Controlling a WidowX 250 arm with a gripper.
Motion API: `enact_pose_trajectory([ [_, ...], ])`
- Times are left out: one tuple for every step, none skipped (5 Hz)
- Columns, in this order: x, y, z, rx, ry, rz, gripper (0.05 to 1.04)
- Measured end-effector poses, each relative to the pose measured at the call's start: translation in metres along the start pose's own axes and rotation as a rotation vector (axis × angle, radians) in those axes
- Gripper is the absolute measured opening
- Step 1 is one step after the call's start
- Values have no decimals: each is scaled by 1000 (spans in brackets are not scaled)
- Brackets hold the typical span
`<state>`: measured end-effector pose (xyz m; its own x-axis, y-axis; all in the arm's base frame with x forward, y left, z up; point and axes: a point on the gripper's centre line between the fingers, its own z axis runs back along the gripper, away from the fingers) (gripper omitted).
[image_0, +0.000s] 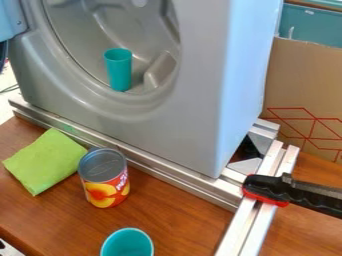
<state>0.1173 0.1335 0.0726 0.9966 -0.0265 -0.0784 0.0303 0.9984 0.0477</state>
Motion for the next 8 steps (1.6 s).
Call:
enact_pose_trajectory([
  [-1, -2, -2, -12, 8, -3, 1001],
  [8, 9, -7, -30, -23, 11, 1001],
  [22, 28, -9, 9, -50, 19, 1001],
  [39, 43, -18, 40, -92, 3, 1001],
  [58, 54, -35, 19, -120, 58, 1001],
  [79, 58, -43, 49, -106, 54, 1001],
  [96, 63, -48, 51, -117, 45, 1001],
  [112, 60, -59, 88, -93, 27, 1001],
])
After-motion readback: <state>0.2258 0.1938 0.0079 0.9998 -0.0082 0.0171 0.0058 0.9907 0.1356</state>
